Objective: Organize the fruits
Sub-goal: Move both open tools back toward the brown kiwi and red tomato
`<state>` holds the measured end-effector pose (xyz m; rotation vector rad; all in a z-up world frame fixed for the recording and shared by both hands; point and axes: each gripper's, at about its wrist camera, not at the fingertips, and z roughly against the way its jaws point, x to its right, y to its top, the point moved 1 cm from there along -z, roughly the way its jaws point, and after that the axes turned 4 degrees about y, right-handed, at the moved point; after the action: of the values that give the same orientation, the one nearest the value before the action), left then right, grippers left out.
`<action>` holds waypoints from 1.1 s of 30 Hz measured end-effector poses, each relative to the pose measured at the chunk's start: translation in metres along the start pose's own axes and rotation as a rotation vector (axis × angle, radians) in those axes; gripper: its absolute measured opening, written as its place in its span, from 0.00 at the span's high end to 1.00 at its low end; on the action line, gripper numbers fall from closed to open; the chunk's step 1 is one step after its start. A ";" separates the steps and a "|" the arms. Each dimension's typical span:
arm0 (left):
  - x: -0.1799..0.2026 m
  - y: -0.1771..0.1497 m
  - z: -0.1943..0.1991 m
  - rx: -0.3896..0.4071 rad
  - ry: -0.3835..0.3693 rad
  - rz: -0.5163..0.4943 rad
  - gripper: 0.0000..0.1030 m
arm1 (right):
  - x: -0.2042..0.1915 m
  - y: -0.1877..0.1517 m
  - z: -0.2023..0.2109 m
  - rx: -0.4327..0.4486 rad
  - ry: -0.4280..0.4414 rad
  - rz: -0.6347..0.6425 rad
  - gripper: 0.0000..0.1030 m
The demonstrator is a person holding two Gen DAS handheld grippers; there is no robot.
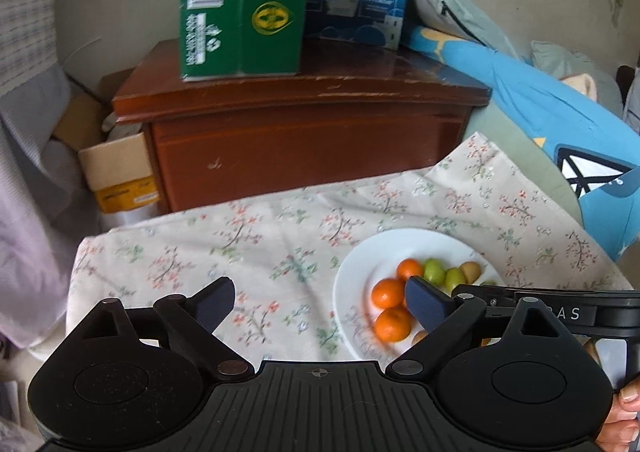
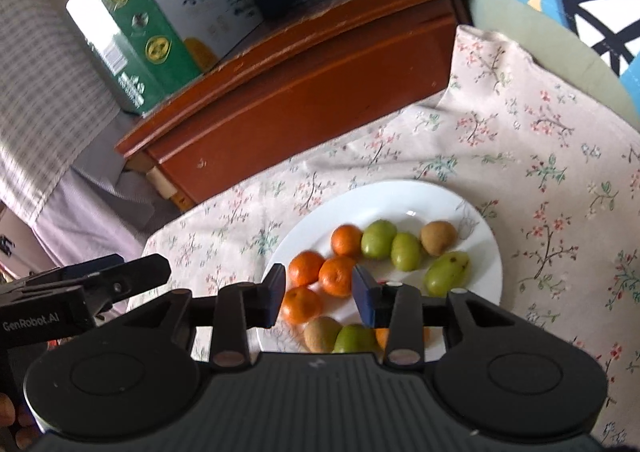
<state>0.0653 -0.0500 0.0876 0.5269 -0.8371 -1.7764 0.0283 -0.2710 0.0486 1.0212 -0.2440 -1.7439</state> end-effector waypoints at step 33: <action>-0.046 -0.059 -0.011 -0.214 0.272 -0.074 0.09 | -0.068 -0.070 -0.037 -0.152 0.097 0.317 0.66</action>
<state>0.0522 0.0021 0.0337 0.6464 -0.4391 -1.7860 0.0135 -0.1721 0.0188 0.8999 -0.1971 -1.4009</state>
